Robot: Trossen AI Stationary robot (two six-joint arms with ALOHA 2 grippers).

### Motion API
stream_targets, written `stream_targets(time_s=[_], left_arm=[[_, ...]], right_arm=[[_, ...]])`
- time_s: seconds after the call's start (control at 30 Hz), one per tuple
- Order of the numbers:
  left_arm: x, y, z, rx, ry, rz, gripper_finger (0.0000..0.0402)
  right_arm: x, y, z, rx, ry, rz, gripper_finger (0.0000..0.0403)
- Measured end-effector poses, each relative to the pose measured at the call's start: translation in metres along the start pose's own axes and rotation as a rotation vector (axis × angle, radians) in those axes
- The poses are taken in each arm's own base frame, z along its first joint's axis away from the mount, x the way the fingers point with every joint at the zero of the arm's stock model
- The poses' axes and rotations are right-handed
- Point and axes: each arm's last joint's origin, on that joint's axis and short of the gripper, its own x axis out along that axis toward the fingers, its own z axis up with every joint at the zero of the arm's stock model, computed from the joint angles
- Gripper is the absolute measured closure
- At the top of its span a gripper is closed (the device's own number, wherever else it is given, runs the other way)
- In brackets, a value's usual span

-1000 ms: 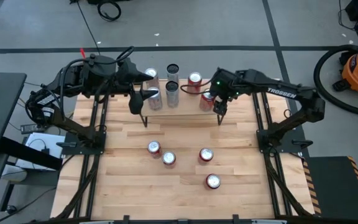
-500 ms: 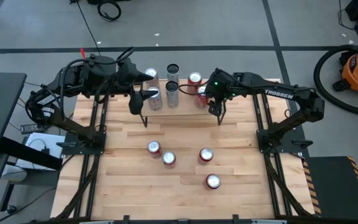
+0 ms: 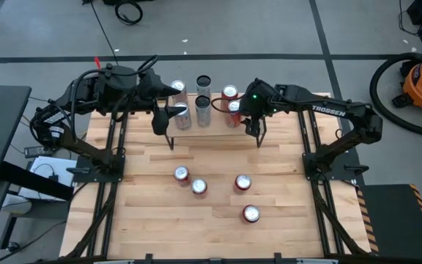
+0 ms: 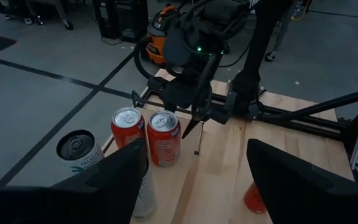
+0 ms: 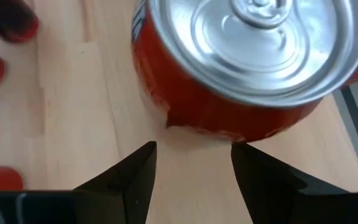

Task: Place canned beverage on shelf
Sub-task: Put the red soda can aligned with the other red soda can on the shelf, then put the top red and black soda can on the shelf

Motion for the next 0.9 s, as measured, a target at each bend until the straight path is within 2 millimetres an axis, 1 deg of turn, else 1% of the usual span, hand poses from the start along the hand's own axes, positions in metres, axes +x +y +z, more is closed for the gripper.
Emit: stream_targets(time_s=[0.37, 0.5, 0.6, 0.7, 0.83, 0.9], left_arm=[[0.000, 0.000, 0.000, 0.000, 0.000, 0.000, 0.0114], [0.000, 0.000, 0.000, 0.000, 0.000, 0.000, 0.0114], [0.000, 0.000, 0.000, -0.001, 0.000, 0.000, 0.0114], [0.000, 0.000, 0.000, -0.014, 0.001, 0.000, 0.0114], [0.000, 0.000, 0.000, -0.016, 0.001, 0.000, 0.0114], [0.000, 0.000, 0.000, -0.015, 0.001, -0.001, 0.0114]], right_arm=[[0.000, 0.001, 0.009, -0.035, -0.096, 0.043, 0.0186], [0.000, 0.001, 0.009, -0.042, -0.101, 0.046, 0.0186], [0.000, 0.000, 0.006, -0.028, -0.064, -0.005, 0.0186], [0.000, 0.002, 0.002, 0.016, -0.012, -0.007, 0.0186], [0.000, 0.013, -0.004, 0.037, 0.064, 0.024, 0.0186], [-0.005, 0.021, -0.004, 0.038, 0.098, 0.043, 0.0186]])
